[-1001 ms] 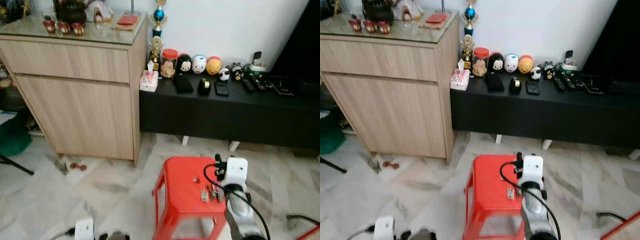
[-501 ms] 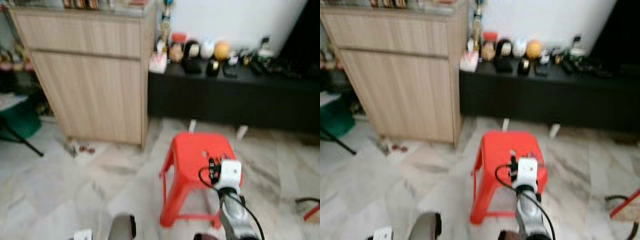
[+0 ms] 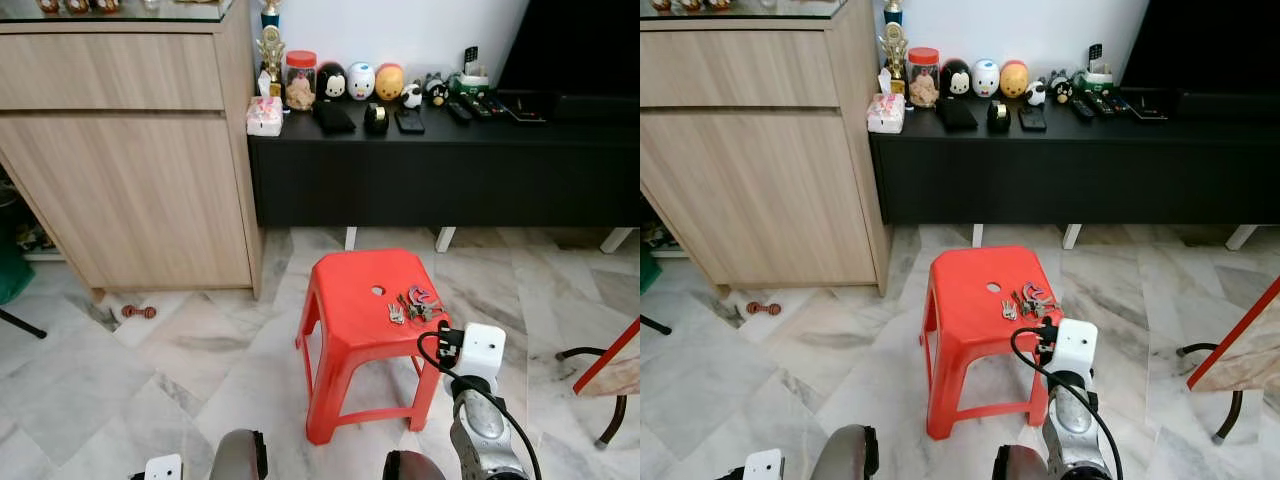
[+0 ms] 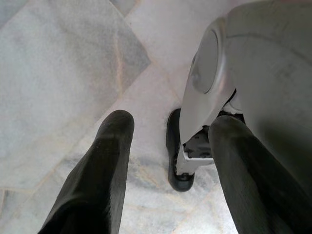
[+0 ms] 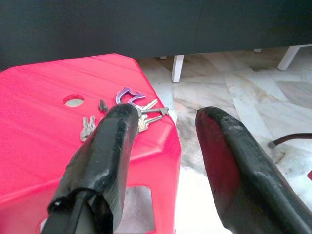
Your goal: Hang keys on a hook
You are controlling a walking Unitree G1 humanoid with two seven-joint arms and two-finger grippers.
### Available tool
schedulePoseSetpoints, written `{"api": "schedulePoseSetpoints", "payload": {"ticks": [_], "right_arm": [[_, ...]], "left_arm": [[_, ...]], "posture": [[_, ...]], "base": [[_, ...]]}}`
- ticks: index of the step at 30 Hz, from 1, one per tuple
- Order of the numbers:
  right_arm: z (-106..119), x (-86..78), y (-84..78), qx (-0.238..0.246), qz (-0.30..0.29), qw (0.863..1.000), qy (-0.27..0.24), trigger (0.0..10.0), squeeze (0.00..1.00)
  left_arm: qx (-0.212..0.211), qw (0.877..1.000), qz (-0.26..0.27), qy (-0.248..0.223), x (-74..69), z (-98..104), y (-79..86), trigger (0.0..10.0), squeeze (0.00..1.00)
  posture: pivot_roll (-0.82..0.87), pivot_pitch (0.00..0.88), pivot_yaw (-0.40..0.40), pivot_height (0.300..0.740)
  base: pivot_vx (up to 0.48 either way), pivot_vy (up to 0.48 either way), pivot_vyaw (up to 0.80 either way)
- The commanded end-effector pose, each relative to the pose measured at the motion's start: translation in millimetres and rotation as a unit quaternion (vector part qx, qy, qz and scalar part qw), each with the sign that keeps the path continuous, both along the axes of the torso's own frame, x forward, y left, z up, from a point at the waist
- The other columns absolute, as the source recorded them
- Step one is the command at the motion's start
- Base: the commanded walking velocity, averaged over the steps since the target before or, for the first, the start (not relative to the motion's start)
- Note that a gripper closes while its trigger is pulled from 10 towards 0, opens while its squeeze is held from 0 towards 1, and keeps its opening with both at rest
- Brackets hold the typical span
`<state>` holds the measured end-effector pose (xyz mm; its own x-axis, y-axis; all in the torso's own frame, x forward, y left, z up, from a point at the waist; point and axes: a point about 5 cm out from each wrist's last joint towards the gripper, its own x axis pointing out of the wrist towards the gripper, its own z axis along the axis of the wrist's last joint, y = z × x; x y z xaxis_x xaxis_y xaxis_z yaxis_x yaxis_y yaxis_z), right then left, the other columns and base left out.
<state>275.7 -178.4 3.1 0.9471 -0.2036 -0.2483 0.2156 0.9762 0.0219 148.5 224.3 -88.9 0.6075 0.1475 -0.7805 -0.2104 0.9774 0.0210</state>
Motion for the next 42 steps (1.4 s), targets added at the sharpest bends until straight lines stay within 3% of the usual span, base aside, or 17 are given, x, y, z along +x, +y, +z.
{"api": "schedulePoseSetpoints", "payload": {"ticks": [1, 19, 25, 35, 42], "right_arm": [[3, 3.9, -1.6, -0.001, -0.001, 1.000, -0.001, 10.0, 0.00], [-3, 3.8, 8.9, 0.003, 0.038, 0.999, 0.025, 10.0, 0.00], [-9, 1.8, 15.5, -0.004, 0.090, 0.995, 0.050, 10.0, 0.00], [-11, 0.3, 14.6, -0.002, 0.094, 0.994, 0.055, 10.0, 0.00], [-20, -4.3, 14.7, 0.007, 0.096, 0.991, 0.095, 10.0, 0.00]], "left_arm": [[-0.013, 1.000, -0.016, 0.000, 4.7, 0, -9.1, 10.0, 0.00], [-0.013, 1.000, -0.021, -0.001, 6.2, 0, -9.8, 10.0, 0.00], [-0.013, 1.000, -0.022, -0.003, 7.1, 1, -9.6, 10.0, 0.00], [-0.018, 1.000, -0.022, 0.011, 4.9, -3, -19.6, 10.0, 0.00], [-0.020, 0.999, -0.024, 0.022, -0.9, -6, -23.7, 10.0, 0.00]], "posture": [[0.03, 0.000, -0.086, 0.612], [0.03, 0.000, -0.084, 0.612], [0.03, 0.000, -0.085, 0.612], [0.03, 0.001, -0.087, 0.612], [0.03, 0.002, -0.087, 0.612]], "base": [[0.379, 0.000, 0.00], [0.388, 0.000, 0.00], [0.000, 0.000, 0.00], [0.000, 0.000, 0.61], [0.000, 0.000, 0.00]]}}
